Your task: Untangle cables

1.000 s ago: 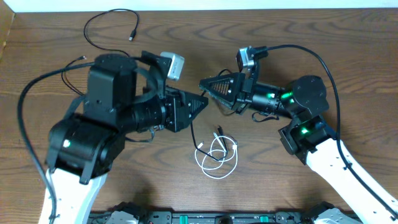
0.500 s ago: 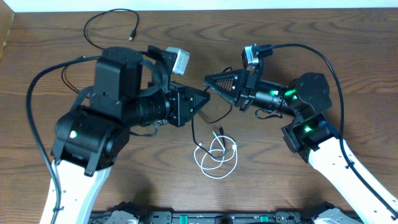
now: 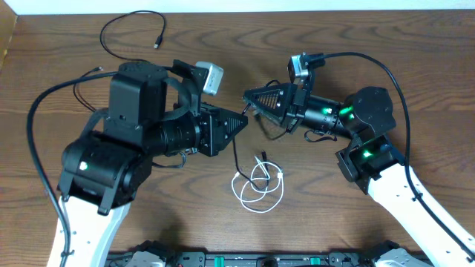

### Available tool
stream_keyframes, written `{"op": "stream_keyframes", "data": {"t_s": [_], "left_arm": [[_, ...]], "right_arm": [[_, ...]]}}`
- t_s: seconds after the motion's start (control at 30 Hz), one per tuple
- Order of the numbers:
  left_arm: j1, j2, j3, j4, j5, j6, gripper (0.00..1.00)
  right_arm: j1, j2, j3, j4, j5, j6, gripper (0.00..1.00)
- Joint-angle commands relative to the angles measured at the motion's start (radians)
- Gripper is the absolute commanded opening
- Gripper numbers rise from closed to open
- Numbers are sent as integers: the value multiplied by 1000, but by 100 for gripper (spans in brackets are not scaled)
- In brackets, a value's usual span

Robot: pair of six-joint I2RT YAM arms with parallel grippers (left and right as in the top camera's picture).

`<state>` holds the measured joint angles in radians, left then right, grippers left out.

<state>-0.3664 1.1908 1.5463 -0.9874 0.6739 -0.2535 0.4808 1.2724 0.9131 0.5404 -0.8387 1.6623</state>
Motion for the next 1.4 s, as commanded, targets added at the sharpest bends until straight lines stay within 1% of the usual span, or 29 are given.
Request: {"op": "stream_keyframes", "data": {"t_s": [0.0, 0.27, 0.3, 0.37, 0.4, 0.53, 0.7, 0.73, 0.8, 0.83, 0.87, 0.9, 1.0, 1.2, 1.3, 1.37], "left_arm": [[1, 14, 7, -2, -11, 17, 25], [1, 14, 7, 26, -11, 17, 25], [1, 14, 7, 28, -11, 17, 25], [1, 14, 7, 28, -11, 17, 19], [1, 14, 7, 27, -11, 17, 12], [1, 13, 7, 27, -11, 17, 8], [1, 13, 7, 29, -11, 16, 7], [1, 12, 7, 36, -10, 3, 7], [1, 6, 7, 76, 21, -51, 7], [1, 1, 7, 106, 45, -72, 7], [1, -8, 7, 146, 74, -91, 8], [1, -15, 7, 180, 88, -106, 8], [2, -45, 7, 273, 93, -150, 7], [2, -95, 7, 467, 92, -291, 8], [2, -101, 7, 558, 93, -368, 7], [2, -101, 7, 601, 93, -414, 8]], "right_arm": [[-2, -16, 5, 2, -6, -17, 1], [0, -16, 5, 2, -10, -17, 1], [0, -16, 5, 2, -10, -17, 1], [1, -16, 5, 2, -10, -17, 1], [1, -16, 5, 2, -10, -17, 1], [1, -16, 5, 2, -10, -17, 1], [3, -16, 5, 2, -11, -21, 2], [3, -16, 5, 1, -14, -39, 4], [-2, -16, 5, -5, -14, -109, 21], [-7, -16, 5, -23, -15, -172, 29], [-13, -16, 5, -50, -19, -215, 40], [-19, -16, 5, -85, -27, -243, 47], [-42, -16, 5, -216, -53, -283, 56], [-104, -16, 5, -320, -134, -470, 71], [-131, -16, 5, -395, -156, -546, 73], [-143, -16, 5, -478, -155, -620, 75]]}}
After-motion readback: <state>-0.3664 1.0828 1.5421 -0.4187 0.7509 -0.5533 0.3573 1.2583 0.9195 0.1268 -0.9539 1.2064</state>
